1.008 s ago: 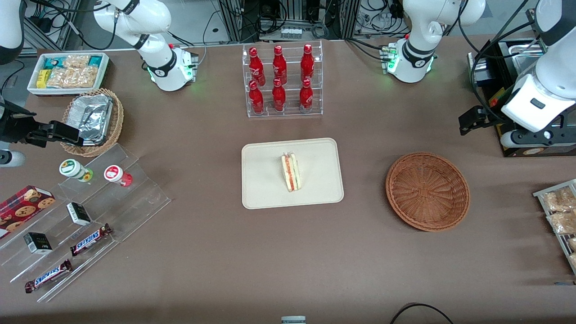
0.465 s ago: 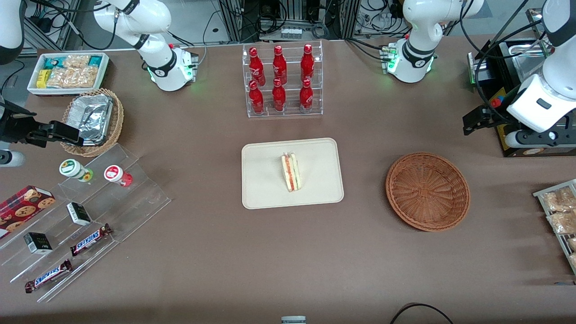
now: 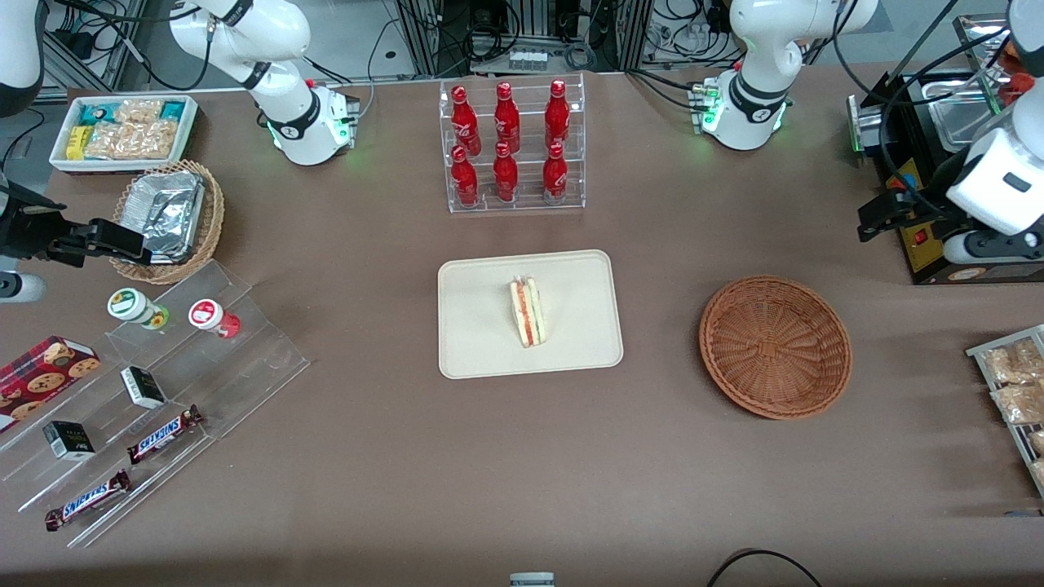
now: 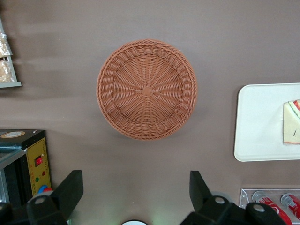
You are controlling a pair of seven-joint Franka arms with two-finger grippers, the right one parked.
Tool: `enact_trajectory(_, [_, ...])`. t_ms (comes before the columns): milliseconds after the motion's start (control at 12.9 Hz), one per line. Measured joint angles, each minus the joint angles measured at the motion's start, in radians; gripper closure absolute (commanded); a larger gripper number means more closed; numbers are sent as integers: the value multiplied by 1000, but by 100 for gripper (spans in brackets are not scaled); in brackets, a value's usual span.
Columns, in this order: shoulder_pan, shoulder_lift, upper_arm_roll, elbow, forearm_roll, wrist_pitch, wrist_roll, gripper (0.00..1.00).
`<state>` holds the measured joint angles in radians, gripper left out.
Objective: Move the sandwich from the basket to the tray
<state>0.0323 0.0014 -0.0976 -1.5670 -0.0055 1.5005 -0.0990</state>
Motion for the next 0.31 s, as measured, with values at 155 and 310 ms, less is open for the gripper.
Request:
enact_trajectory(155, [-3, -5, 1, 9, 0, -1, 0, 0])
enact_trajectory(310, [-17, -5, 2, 27, 0, -4, 0, 0])
